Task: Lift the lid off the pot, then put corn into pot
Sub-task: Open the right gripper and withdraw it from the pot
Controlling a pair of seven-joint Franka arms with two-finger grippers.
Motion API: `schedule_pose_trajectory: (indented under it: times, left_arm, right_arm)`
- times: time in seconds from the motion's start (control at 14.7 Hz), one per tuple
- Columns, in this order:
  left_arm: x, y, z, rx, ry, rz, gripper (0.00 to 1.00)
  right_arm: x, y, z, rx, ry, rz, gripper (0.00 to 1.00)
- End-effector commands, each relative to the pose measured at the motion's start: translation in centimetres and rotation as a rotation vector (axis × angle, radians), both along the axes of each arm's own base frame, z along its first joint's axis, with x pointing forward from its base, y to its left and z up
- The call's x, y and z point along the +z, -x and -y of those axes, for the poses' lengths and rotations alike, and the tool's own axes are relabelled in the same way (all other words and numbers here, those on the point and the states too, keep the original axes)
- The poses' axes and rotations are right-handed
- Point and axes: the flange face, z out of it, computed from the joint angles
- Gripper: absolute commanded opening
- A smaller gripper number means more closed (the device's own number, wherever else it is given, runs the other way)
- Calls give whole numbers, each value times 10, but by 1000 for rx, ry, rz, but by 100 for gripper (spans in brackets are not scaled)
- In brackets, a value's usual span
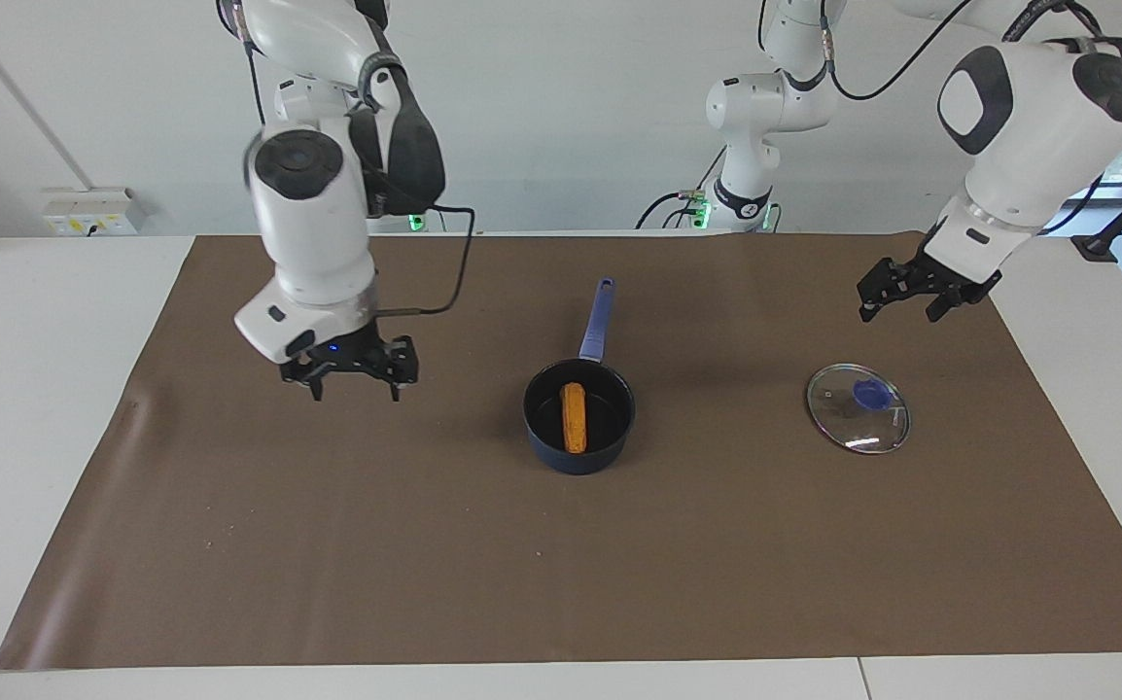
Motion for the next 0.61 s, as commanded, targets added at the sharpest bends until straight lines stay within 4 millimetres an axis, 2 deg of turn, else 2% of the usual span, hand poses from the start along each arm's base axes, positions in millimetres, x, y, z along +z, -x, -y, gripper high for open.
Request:
schedule_pose_trajectory:
  times: [0.0, 0.07, 0.14, 0.34, 0.41, 0.48, 0.54]
  left_arm:
    - [-7, 30, -1, 13, -25, -59, 100]
    - [-9, 40, -2, 21, -27, -67, 100]
    - [-15, 45, -3, 19, -28, -81, 100]
    - [-14, 39, 2, 17, -27, -44, 100]
    - [-8, 36, 9, 13, -29, -35, 100]
    - [-2, 34, 14, 10, -33, -32, 100]
    - [4, 33, 12, 11, -43, -21, 100]
  right_arm:
    - [74, 43, 16, 1, 12, -16, 100]
    - [80, 47, 31, 17, 1, -12, 100]
    - [67, 45, 59, 17, -4, -25, 100]
    - [55, 55, 102, -4, -36, -82, 100]
    - [41, 65, 110, 8, -80, -118, 100]
    - [33, 79, 101, 39, -86, -144, 100]
    - [36, 92, 99, 44, -87, -140, 100]
